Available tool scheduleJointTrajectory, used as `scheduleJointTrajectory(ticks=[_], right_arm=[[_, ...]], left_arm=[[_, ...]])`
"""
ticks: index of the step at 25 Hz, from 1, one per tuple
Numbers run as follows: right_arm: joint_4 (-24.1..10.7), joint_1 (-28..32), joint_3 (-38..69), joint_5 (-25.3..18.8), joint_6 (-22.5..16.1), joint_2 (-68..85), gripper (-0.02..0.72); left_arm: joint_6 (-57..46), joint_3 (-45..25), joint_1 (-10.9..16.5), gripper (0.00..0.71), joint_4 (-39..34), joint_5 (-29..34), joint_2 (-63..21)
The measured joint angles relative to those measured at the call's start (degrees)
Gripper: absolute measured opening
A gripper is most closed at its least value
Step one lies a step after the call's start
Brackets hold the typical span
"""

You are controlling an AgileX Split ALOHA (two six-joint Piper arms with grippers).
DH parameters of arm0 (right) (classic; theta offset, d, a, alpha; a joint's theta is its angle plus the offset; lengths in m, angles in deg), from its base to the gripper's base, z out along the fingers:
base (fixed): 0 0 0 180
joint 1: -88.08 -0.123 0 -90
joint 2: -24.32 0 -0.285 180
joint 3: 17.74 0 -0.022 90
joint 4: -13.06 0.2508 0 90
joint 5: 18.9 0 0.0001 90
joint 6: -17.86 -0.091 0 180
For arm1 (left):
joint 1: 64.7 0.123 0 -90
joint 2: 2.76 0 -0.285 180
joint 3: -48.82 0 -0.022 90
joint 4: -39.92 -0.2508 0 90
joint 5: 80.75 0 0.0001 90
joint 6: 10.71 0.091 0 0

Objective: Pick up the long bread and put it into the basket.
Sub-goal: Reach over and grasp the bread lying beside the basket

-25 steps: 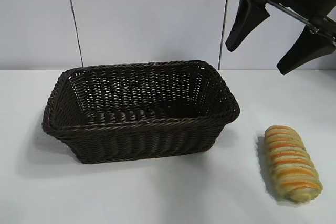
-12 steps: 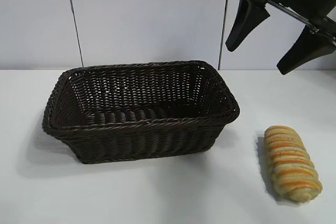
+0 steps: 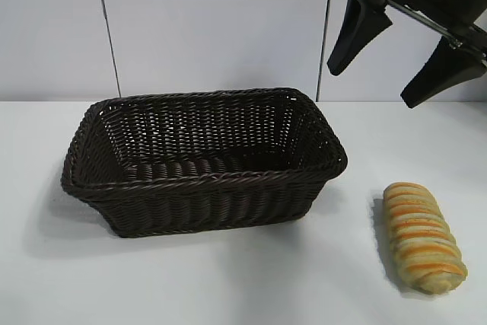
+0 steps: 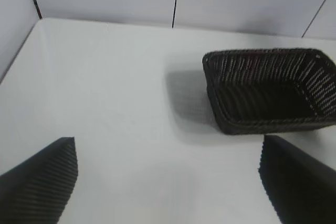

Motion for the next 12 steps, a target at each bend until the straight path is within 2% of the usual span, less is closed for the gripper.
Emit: scheduleJointTrajectory(ticks=[4,8,12], right_arm=[[-5.9,0.0,0.0,-1.6,-3.0,4.9,0.695],[-10.9,0.0,0.0,-4.2,-5.5,10.5,0.695],[-14.2,0.0,0.0,-7.6,-7.1,15.1,0.695]], left_arm=[[0.0,-5.8,0.0,0.679,0.3,0.0,-0.7],[1.9,-5.9,0.0,0.679,0.8,-0.3,-0.7],[3.1,-6.1,0.0,0.679,0.9,-0.8,-0.7]])
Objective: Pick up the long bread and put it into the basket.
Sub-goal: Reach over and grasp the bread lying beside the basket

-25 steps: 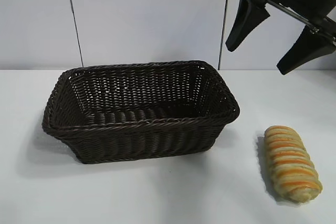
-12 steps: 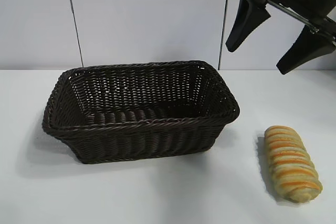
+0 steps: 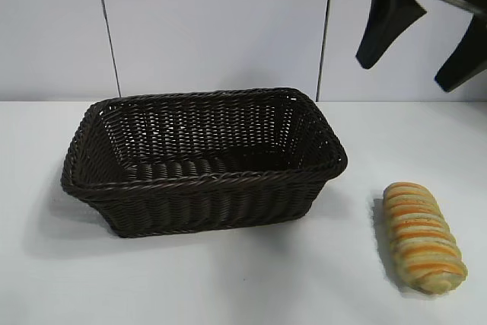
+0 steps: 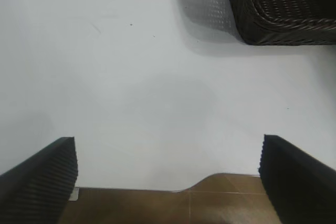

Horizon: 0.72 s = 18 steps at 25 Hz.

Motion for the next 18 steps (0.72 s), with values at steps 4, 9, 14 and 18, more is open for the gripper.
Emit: scheduleJointTrajectory(ticks=[4,9,14,18], right_arm=[[-0.6,0.0,0.1,-2.0,-0.3,2.9,0.695],[-1.2,0.0,2.3,-3.2,-0.8,5.5,0.695],[-4.7,0.0,8.5,-2.4,-2.6,8.2,0.695],[-7.1,0.0,14.7,1.7,-4.5,8.8,0.695]], left_arm=[[0.1,-0.6,0.0,0.679,-0.1,-2.5,0.0],[0.1,-2.5,0.0,0.679,-1.9,-7.3,0.0],[0.1,-2.7,0.0,0.679,-2.3,-7.9,0.0],[0.1,-2.7,-0.6,0.679,-2.3,-8.2,0.0]])
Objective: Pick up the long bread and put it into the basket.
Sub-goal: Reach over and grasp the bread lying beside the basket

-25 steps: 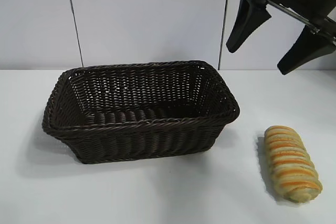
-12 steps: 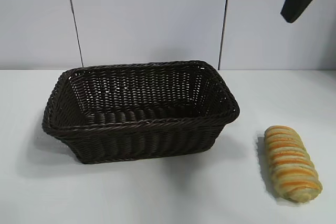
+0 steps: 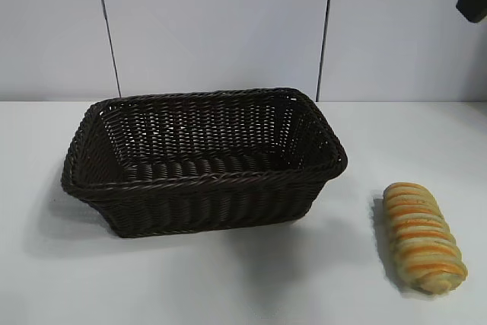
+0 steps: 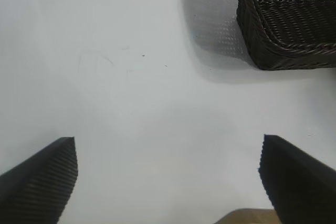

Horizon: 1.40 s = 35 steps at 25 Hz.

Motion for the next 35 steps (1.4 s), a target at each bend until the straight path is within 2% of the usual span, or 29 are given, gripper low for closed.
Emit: scheduleJointTrajectory(ticks=[7,12,17,25,31,35], right_arm=[[-0.3,0.0,11.4,12.3,-1.9,-0.5,0.695],[-0.3,0.0,16.4,22.0,-3.0,-4.6,0.695],[-0.3,0.0,17.2,31.2,-4.3,-11.8,0.695],[2.6,0.0,17.2,42.2,-5.3,-23.5,0.682],[5.4,-0.3,17.2,47.4,-6.0,-28.5,0.419],[7.2,-0.4,17.1,47.9,-6.3,-28.9,0.211]], left_arm=[[0.0,0.0,-5.7,0.679,0.0,0.0,-4.6],[0.0,0.0,-6.0,0.679,-0.2,0.0,-6.3],[0.0,0.0,-6.0,0.679,-0.3,0.0,-6.3],[0.0,0.0,-6.0,0.679,-0.3,0.0,-6.3],[0.0,0.0,-6.0,0.679,-0.3,0.0,-6.3],[0.0,0.0,-6.0,0.679,-0.3,0.0,-6.3]])
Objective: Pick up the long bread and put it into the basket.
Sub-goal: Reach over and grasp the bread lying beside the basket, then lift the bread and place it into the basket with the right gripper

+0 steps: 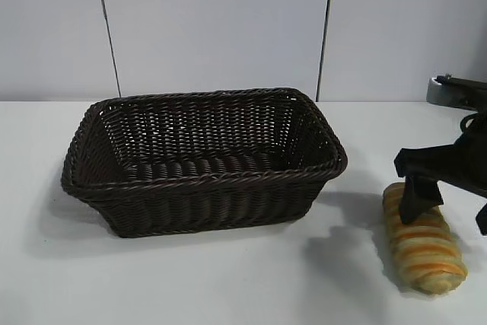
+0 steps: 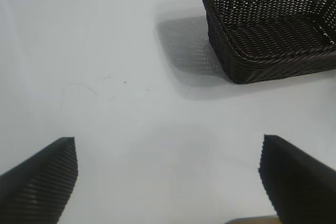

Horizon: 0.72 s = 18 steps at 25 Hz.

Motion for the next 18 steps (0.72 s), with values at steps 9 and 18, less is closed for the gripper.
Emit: scheduleJointTrajectory(ticks=[9,18], right_arm=[[-0.1,0.1,-1.7,-5.7,-0.1,6.3,0.075],[-2.4,0.1,-15.0,-19.4,-0.1,15.2,0.070]], left_arm=[[0.0,0.0,0.0,0.679,0.0,0.0,0.0],[0.0,0.0,0.0,0.679,0.0,0.0,0.0]])
